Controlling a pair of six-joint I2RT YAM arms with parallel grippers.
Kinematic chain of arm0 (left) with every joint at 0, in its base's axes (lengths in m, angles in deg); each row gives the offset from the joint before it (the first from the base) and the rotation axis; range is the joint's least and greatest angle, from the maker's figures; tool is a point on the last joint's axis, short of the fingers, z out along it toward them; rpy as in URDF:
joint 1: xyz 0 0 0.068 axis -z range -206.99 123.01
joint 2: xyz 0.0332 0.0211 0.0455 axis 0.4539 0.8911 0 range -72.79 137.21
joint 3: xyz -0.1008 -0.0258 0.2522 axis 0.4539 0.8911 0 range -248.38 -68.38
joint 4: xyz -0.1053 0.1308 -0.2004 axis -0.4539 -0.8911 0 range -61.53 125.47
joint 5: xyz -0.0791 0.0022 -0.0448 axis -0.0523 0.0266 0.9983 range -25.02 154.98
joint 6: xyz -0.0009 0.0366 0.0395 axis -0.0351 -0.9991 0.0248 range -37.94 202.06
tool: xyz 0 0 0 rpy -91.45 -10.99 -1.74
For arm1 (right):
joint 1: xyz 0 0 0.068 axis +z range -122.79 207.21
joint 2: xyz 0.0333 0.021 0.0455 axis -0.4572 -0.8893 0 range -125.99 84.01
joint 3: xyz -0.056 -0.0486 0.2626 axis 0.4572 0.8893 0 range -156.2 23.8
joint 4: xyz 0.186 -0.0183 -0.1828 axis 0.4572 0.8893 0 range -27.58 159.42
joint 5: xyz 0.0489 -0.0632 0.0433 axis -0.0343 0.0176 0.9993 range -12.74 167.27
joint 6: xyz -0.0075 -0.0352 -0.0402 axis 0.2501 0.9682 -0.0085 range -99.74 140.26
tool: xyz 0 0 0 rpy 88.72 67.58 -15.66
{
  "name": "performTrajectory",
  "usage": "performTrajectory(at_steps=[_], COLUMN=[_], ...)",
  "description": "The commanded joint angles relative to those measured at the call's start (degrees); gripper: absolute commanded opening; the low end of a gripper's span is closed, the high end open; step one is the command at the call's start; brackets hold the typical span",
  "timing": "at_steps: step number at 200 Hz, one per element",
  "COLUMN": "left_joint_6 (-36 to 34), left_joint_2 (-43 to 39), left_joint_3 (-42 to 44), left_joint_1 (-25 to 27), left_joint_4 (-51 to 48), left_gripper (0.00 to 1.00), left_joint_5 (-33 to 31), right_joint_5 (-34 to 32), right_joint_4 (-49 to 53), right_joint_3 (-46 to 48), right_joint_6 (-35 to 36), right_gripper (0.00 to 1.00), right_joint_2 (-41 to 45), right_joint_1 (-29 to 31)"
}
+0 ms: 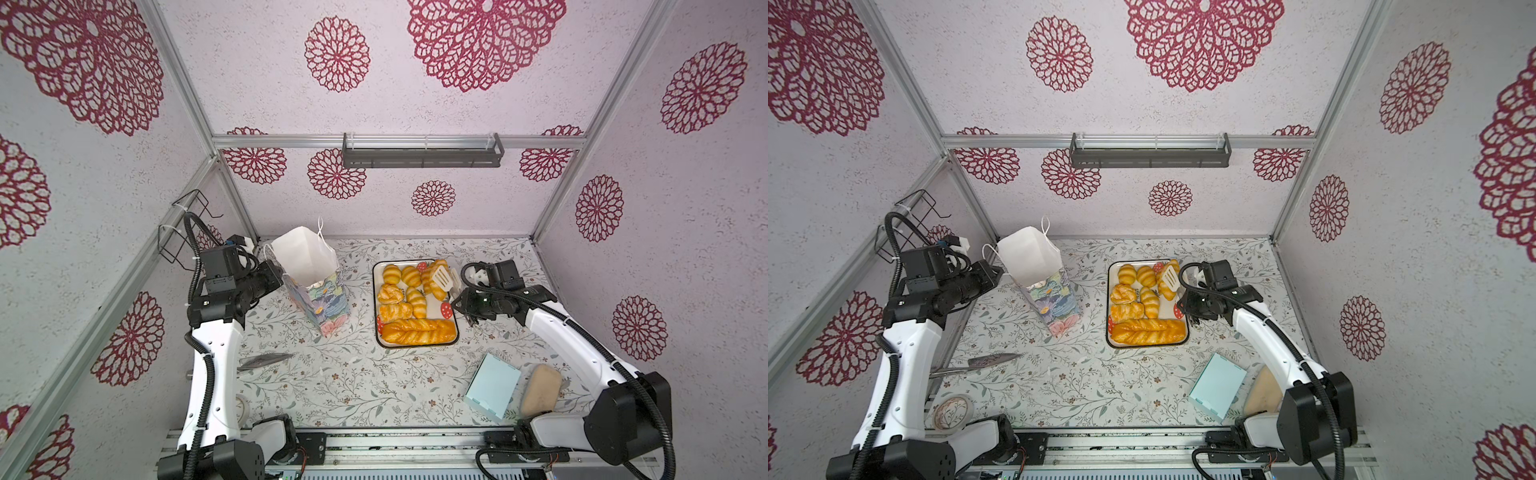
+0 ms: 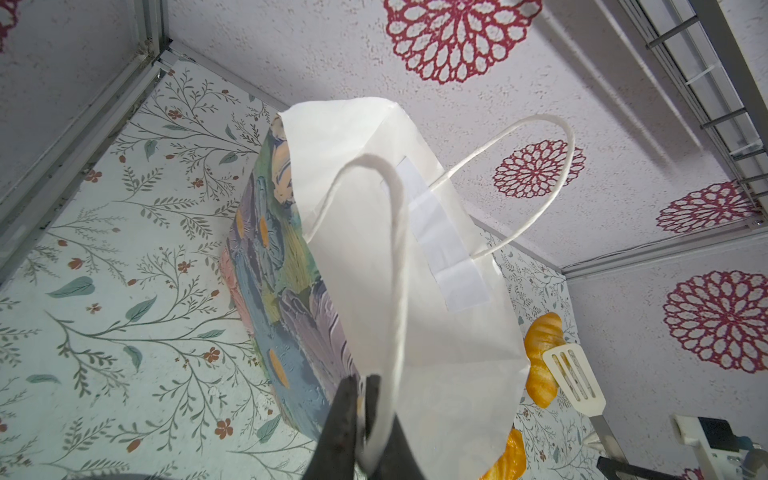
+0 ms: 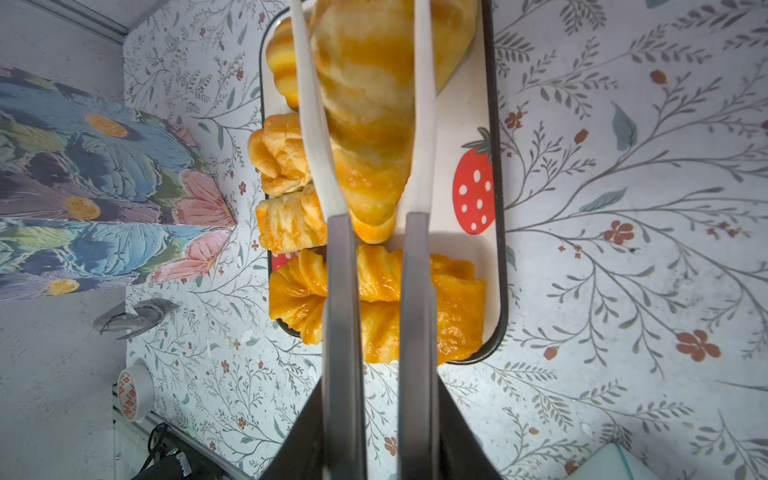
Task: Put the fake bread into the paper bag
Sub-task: 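Lift the croissant in the tongs and carry it toward the paper bag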
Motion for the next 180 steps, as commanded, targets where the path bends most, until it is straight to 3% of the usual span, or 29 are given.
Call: performTrajectory(at_steps=[1, 80, 180], left_joint_6=[-0.2, -0.6, -0.6], left_joint_2=[-0.4, -0.9, 0.1], left_joint_3=[-0.4, -1.0, -2.4], left_joint_1=[-0.4, -0.4, -1.4], left_joint_4=[0.7, -0.7, -2.9], left_gripper=[0.11, 0.11, 0.11], left_joint_5=[0.1, -2.6, -6.6], right_joint_5=[3.0, 11.1, 10.4], right_joint_4=[-3.6, -11.0, -13.9], right_joint_3=[-3.3, -9.0, -20.3], right_joint_6=[-0.4, -1.1, 2.8], right_gripper=[0.33, 0.34, 0.35], right_joint_2=[3.2, 5.1, 0.1], right_joint_1=[0.4, 4.6, 16.5])
